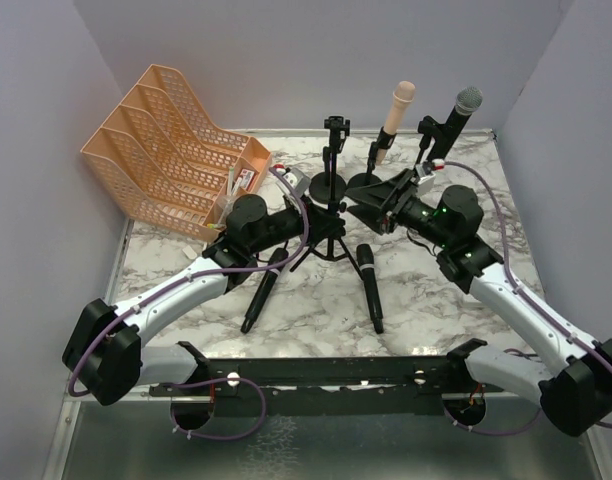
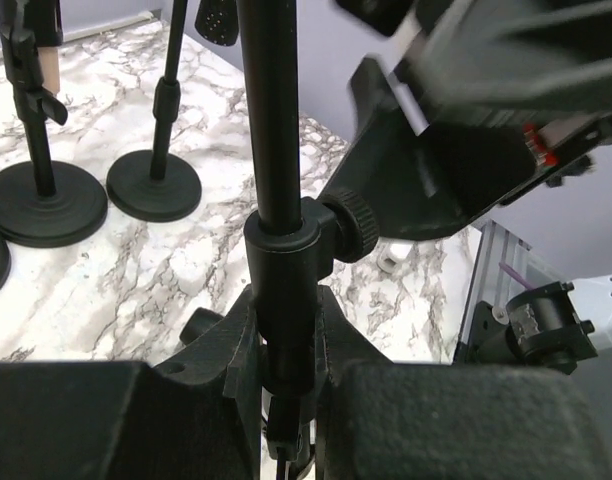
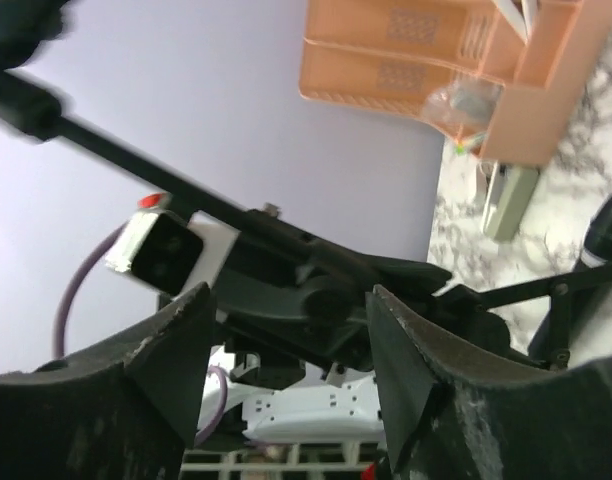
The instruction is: Attach the microphones to the stand
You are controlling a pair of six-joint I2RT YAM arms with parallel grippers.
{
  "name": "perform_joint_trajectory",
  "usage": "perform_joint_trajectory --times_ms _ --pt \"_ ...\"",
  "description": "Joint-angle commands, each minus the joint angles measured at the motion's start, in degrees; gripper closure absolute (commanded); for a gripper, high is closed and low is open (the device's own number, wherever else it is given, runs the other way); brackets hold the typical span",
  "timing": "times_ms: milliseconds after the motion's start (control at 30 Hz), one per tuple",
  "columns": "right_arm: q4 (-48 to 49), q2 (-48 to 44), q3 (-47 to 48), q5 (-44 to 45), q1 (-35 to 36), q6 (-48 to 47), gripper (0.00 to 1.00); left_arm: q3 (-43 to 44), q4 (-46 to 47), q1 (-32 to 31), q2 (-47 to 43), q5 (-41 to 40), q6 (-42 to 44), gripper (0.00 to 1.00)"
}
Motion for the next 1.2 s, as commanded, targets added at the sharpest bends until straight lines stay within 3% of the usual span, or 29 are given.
perform_joint_trajectory --times_ms 0,67,167,300,467,800,1167 --pt "-3.3 -6.0 3.4 7.3 0.0 -14.7 0.34 0.9 5.2 0.1 -1.8 0.1 -0.4 1.0" --pt "-0.6 -7.4 2.8 4.2 0.0 -28.2 0.33 1.0 5.1 0.1 -1.8 0.6 -1.0 1.0" --pt "2.4 -8.2 3.1 -9.6 0.0 -50.8 0.33 1.3 5.1 0.0 -1.5 1.7 -2.6 1.0" --pt "0.4 -9.3 3.1 -13.9 0.0 -68.6 0.33 1.9 5.1 0.1 -0.6 3.3 -4.2 1.0" --pt "-0.3 -9.1 3.4 -15.5 0.3 -83.0 0.4 2.3 5.1 0.1 -0.2 5.0 -4.9 1.0" --pt "-5.5 -4.8 5.8 -17.1 2.3 -94.2 0.41 3.0 5.1 0.1 0.8 8.6 -4.8 1.0" --pt "-8.3 -4.1 5.3 -15.8 2.7 -96.9 0.57 3.2 5.1 0.1 0.6 9.7 -4.6 1.0"
